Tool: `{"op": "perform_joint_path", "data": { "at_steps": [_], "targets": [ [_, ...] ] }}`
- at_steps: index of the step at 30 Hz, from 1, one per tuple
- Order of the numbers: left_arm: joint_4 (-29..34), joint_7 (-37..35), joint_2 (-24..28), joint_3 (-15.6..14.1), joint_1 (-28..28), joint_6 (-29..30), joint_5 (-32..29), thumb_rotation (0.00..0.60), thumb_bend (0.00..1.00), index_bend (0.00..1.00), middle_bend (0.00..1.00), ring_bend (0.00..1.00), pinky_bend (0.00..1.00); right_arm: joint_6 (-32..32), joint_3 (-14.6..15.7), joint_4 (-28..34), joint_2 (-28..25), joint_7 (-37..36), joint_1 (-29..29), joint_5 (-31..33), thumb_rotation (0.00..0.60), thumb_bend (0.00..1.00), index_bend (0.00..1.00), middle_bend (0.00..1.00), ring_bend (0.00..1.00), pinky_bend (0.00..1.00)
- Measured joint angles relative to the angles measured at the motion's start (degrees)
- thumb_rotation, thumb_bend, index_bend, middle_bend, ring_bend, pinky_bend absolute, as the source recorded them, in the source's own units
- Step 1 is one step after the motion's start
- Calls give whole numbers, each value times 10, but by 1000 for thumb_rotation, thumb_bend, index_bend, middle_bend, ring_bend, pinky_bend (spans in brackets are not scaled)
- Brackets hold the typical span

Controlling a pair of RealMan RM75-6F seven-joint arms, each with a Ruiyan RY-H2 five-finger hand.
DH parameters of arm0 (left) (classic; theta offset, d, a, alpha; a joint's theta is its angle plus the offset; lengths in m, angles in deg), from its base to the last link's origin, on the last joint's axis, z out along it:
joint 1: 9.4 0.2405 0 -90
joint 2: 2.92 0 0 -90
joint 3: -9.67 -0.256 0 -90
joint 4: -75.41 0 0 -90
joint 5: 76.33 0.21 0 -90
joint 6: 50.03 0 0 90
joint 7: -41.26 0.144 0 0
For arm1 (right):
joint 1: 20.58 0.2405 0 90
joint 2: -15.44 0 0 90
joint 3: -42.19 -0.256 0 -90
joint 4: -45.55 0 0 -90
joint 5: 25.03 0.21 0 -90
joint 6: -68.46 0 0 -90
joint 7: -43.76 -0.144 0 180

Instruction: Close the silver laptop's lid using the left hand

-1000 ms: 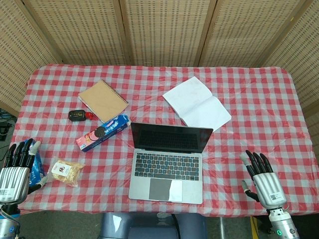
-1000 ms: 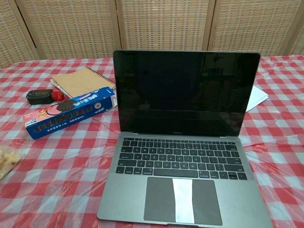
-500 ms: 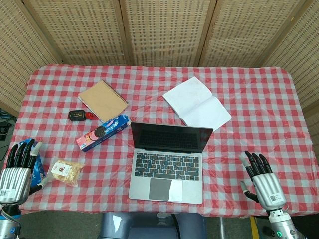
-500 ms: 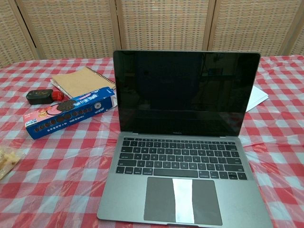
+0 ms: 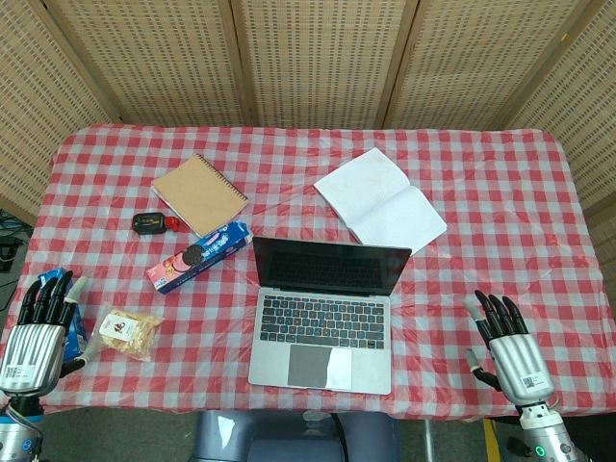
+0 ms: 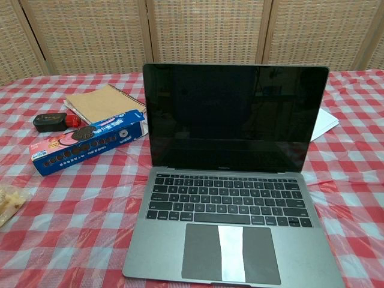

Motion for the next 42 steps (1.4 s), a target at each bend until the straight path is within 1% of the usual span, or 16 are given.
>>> {"op": "perform_joint_path", "data": {
  "at_steps": [7, 10, 13, 15, 17, 18, 19, 21, 23, 26, 29, 32, 34, 37, 42],
  "targets": [
    [5, 0, 2, -2, -2, -6, -1, 600, 123, 0, 0, 0, 0, 4, 0, 0, 0, -3, -1, -3, 600, 651, 0, 0, 0, 0],
    [11, -4, 4, 1, -7, -17, -8, 600, 132, 0, 0, 0, 0, 3, -2, -1, -1, -7, -1, 1, 600, 653, 0, 0, 0, 0],
    [19, -4, 10, 7, -19, -36, -14, 600, 142, 0, 0, 0, 0, 3, -6, -2, -1, -9, -1, 7, 600, 658, 0, 0, 0, 0],
    [31, -3, 20, 15, -33, -52, -19, 600, 150, 0, 0, 0, 0, 1, -9, -3, -2, -12, 0, 13, 600, 662, 0, 0, 0, 0],
    [49, -5, 32, 26, -47, -65, -23, 600, 179, 0, 0, 0, 0, 2, -13, -4, -3, -16, 0, 18, 600, 667, 0, 0, 0, 0],
    [57, -6, 37, 31, -53, -70, -24, 600, 200, 0, 0, 0, 0, 2, -15, -4, -3, -18, 0, 19, 600, 669, 0, 0, 0, 0],
    [66, -7, 43, 37, -59, -75, -27, 600, 246, 0, 0, 0, 0, 3, -17, -6, -3, -20, 0, 21, 600, 670, 0, 0, 0, 0],
    [87, -8, 58, 50, -75, -91, -34, 600, 373, 0, 0, 0, 0, 4, -22, -11, -2, -24, 1, 27, 600, 672, 0, 0, 0, 0],
    [105, -9, 73, 63, -94, -114, -43, 600, 561, 0, 0, 0, 0, 3, -26, -16, -1, -25, 2, 35, 600, 675, 0, 0, 0, 0],
    [128, -6, 92, 83, -125, -155, -64, 600, 761, 0, 0, 0, 0, -2, -32, -20, 1, -25, 2, 49, 600, 677, 0, 0, 0, 0],
    [144, -1, 105, 103, -158, -197, -92, 600, 919, 0, 0, 0, 0, -3, -40, -23, 2, -23, 3, 64, 600, 678, 0, 0, 0, 0],
    [153, 2, 111, 123, -196, -245, -128, 600, 997, 0, 0, 0, 0, -4, -47, -26, 4, -20, 3, 75, 600, 671, 0, 0, 0, 0],
    [155, 2, 112, 136, -223, -276, -155, 600, 1000, 0, 0, 0, 3, -5, -50, -27, 4, -17, 3, 81, 600, 663, 0, 0, 0, 0],
    [153, -5, 109, 159, -270, -328, -202, 600, 1000, 0, 0, 0, 34, -9, -54, -30, 5, -16, 4, 91, 600, 653, 0, 0, 0, 0],
    [126, -21, 94, 194, -354, -408, -274, 600, 1000, 0, 0, 0, 98, -22, -61, -43, 8, -18, 9, 108, 600, 642, 0, 0, 0, 0]
  ]
}}
